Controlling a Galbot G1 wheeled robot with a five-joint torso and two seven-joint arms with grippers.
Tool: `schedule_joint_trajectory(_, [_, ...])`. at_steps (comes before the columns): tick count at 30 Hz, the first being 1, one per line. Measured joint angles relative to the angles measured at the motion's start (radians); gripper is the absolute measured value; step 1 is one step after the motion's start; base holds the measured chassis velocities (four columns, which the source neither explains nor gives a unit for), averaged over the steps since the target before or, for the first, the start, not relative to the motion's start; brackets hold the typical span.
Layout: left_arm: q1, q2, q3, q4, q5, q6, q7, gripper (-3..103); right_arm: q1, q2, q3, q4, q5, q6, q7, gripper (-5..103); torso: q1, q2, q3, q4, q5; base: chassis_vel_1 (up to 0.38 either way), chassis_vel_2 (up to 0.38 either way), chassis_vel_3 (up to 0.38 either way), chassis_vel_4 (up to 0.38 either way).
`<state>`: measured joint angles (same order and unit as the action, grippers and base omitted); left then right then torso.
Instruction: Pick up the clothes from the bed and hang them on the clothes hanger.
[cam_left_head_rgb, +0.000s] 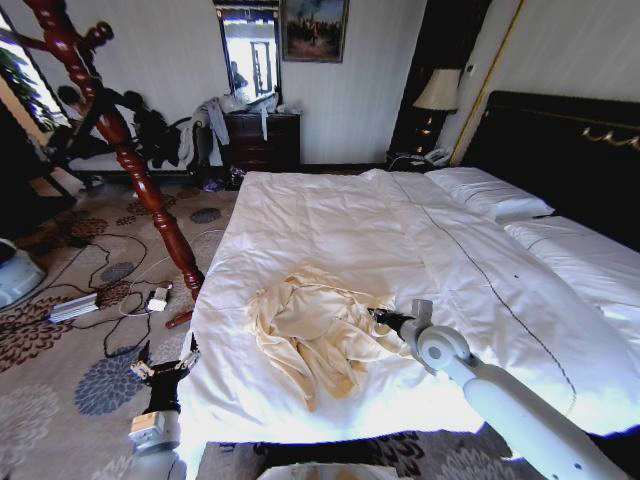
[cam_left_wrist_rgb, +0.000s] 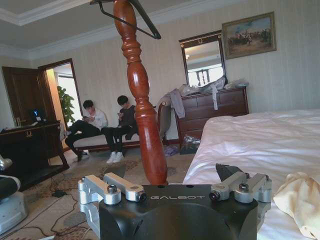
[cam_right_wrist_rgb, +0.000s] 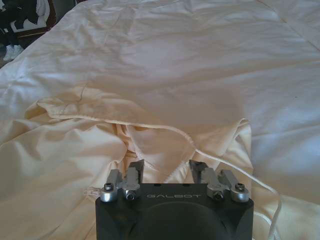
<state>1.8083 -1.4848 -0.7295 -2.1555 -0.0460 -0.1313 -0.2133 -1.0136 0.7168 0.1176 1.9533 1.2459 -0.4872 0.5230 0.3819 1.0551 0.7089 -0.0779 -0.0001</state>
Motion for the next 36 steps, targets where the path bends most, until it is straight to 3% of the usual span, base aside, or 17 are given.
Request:
schedule_joint_trajectory(1, [0.0,0.0,0.0,0.0,0.0,0.0,0.0,100,0.0,0.0,0.0,0.001,0.0,0.0,0.002,49,0.0,0.0,0.0,0.0,0.0,0.0,0.0,0.0,0.0])
schedule_joint_trajectory(6, [-0.002,-0.002,0.001,0.002,0.0,0.0,0.0,100,-0.015,0.003,0.0,0.011,-0.001,-0.013,0.031,71,0.0,0.0,0.0,-0.0001,0.0001,0.0,0.0,0.0,0.0])
schedule_joint_trajectory(10, [-0.002,-0.003,0.001,0.002,0.0,0.0,0.0,100,-0.023,0.008,0.003,0.011,0.0,-0.022,0.045,74,0.0,0.0,0.0,-0.0001,0.0001,0.0,0.0,0.0,0.0])
schedule_joint_trajectory(13, [-0.002,-0.003,0.001,0.002,0.0,0.0,0.0,100,-0.027,0.02,0.004,0.006,-0.004,-0.024,0.046,58,0.0,0.0,0.0,-0.0001,0.0001,0.0,0.0,0.0,0.0])
schedule_joint_trajectory(19, [-0.002,-0.005,0.003,0.002,0.002,0.0,0.0,100,-0.028,0.034,-0.005,-0.003,-0.033,-0.024,0.046,42,0.0,0.0,0.0,0.0,0.0001,0.0,0.0,0.0,0.0])
schedule_joint_trajectory(22, [-0.001,-0.007,0.003,0.0,0.002,0.0,0.0,100,-0.028,0.035,-0.011,-0.004,-0.042,-0.023,0.045,26,0.0,0.0,0.0,0.0,0.0001,0.0,0.0,0.0,0.0])
schedule_joint_trajectory(25, [-0.001,-0.008,0.003,-0.001,0.002,0.0,0.0,100,-0.029,0.035,-0.013,-0.005,-0.044,-0.023,0.043,20,0.0,0.0,0.0,0.0,0.0001,0.0,0.0,0.0,0.0])
schedule_joint_trajectory(28, [-0.001,-0.009,0.003,-0.002,0.002,0.0,-0.001,100,-0.038,0.03,-0.012,-0.005,-0.063,-0.01,0.023,4,0.0,0.0,0.0,0.0,0.0001,0.0,0.0,0.0,0.0])
schedule_joint_trajectory(36, [-0.006,-0.006,0.002,-0.001,0.001,0.0,-0.001,100,-0.083,-0.003,0.022,0.009,-0.11,0.054,-0.053,0,0.0,0.0,0.0,0.0,0.0001,0.0,0.0,0.0,0.0])
